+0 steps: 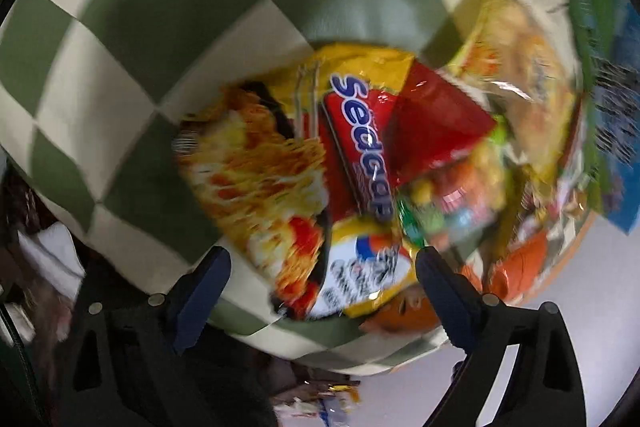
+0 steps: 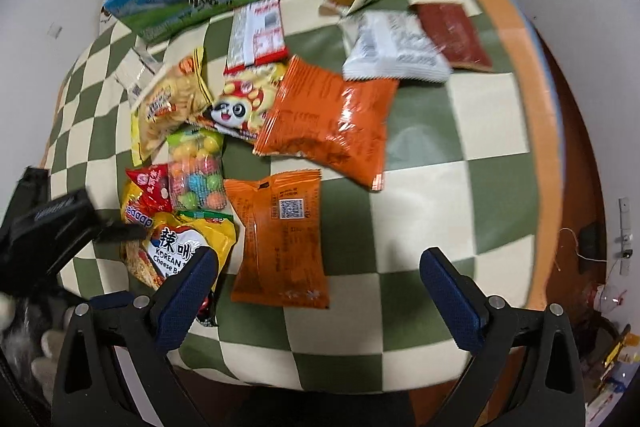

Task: Organize snacks
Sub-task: 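Grasp the yellow Sedaap noodle pack with left tool while right tool grasps orange biscuit packet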

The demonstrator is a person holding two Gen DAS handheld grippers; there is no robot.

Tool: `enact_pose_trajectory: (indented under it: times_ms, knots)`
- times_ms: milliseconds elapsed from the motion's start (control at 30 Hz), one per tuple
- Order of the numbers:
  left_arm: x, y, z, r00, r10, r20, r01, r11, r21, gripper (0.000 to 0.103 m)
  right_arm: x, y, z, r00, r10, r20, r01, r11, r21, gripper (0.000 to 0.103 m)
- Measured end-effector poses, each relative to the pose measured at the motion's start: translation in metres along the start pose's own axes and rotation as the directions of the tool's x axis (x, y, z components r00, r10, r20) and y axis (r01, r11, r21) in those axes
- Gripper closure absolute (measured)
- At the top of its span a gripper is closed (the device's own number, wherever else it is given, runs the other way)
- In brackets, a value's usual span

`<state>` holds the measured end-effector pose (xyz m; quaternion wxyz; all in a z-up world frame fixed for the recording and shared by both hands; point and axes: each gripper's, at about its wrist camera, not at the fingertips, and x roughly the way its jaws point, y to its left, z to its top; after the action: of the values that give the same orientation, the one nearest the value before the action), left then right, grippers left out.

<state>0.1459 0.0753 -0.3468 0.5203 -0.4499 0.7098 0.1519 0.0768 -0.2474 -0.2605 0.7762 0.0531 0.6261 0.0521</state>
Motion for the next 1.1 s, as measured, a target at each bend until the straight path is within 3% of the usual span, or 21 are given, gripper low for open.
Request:
enact_pose_trajectory:
  times_ms: [133,167,233,267,367,400,533,600,633,667,733,800,900,967,1033,1100]
  knots:
    - [0.018,0.003,-0.004,0.998,0.026,0.065,-0.025,1.000,-0.012,0.012,0.020,0.003,0.000,0.999,0.019,-0.031,-0.019,1.000,-0.011,0.003]
    - [0.020,0.004,-0.008,0.996,0.042,0.083,-0.043,0.999,0.007,0.019,0.025,0.003,0.000,0.999,0.028,-0.043,-0.028,1.000,-0.011,0.003]
    - [0.021,0.007,-0.021,0.987,0.081,0.138,-0.093,0.992,0.087,0.019,0.032,0.002,0.000,0.996,0.052,-0.068,-0.052,0.999,-0.007,0.007]
    - [0.021,0.005,-0.026,0.980,0.111,0.164,-0.133,0.982,0.131,0.019,0.036,0.002,-0.001,0.995,0.062,-0.078,-0.062,0.998,-0.006,0.008]
    - [0.022,0.006,-0.044,0.940,0.217,0.264,-0.290,0.916,0.279,0.019,0.049,-0.001,-0.002,0.989,0.086,-0.121,-0.086,0.996,0.001,0.013]
    - [0.025,0.005,-0.050,0.922,0.249,0.297,-0.346,0.875,0.339,0.019,0.054,-0.002,-0.002,0.986,0.099,-0.136,-0.099,0.995,0.009,0.015]
    - [0.043,-0.005,-0.079,0.814,0.384,0.435,-0.579,0.599,0.554,0.019,0.070,-0.001,-0.002,0.975,0.142,-0.171,-0.139,0.990,0.027,0.016]
    - [0.048,-0.004,-0.088,0.781,0.390,0.488,-0.624,0.514,0.589,0.019,0.075,0.005,-0.001,0.974,0.143,-0.178,-0.141,0.990,0.023,0.017]
    - [0.049,-0.004,-0.091,0.777,0.384,0.499,-0.629,0.495,0.599,0.019,0.077,0.008,0.000,0.972,0.147,-0.183,-0.145,0.989,0.023,0.018]
    - [0.050,-0.004,-0.095,0.778,0.375,0.504,-0.628,0.491,0.604,0.019,0.081,0.011,0.001,0.970,0.153,-0.188,-0.151,0.988,0.027,0.019]
    - [0.051,-0.003,-0.094,0.793,0.352,0.497,-0.608,0.515,0.605,0.017,0.088,0.018,0.002,0.971,0.136,-0.198,-0.134,0.991,0.026,0.029]
    - [0.051,0.006,-0.082,0.820,0.329,0.467,-0.567,0.572,0.593,0.015,0.092,0.027,0.001,0.975,0.102,-0.195,-0.103,0.995,0.002,0.042]
    - [0.053,0.022,-0.073,0.882,0.268,0.388,-0.454,0.704,0.547,0.015,0.092,0.040,-0.004,0.980,0.051,-0.195,-0.062,0.997,-0.051,0.046]
    - [0.054,0.034,-0.065,0.914,0.219,0.341,-0.374,0.780,0.502,0.015,0.093,0.051,-0.013,0.974,0.023,-0.227,-0.043,0.996,-0.083,0.047]
    - [0.055,0.046,-0.064,0.931,0.160,0.328,-0.306,0.831,0.464,0.015,0.095,0.062,-0.024,0.963,0.026,-0.270,-0.056,0.993,-0.101,0.046]
    - [0.056,0.053,-0.070,0.934,0.128,0.335,-0.281,0.842,0.461,0.018,0.096,0.067,-0.029,0.958,0.033,-0.285,-0.061,0.994,-0.089,0.045]
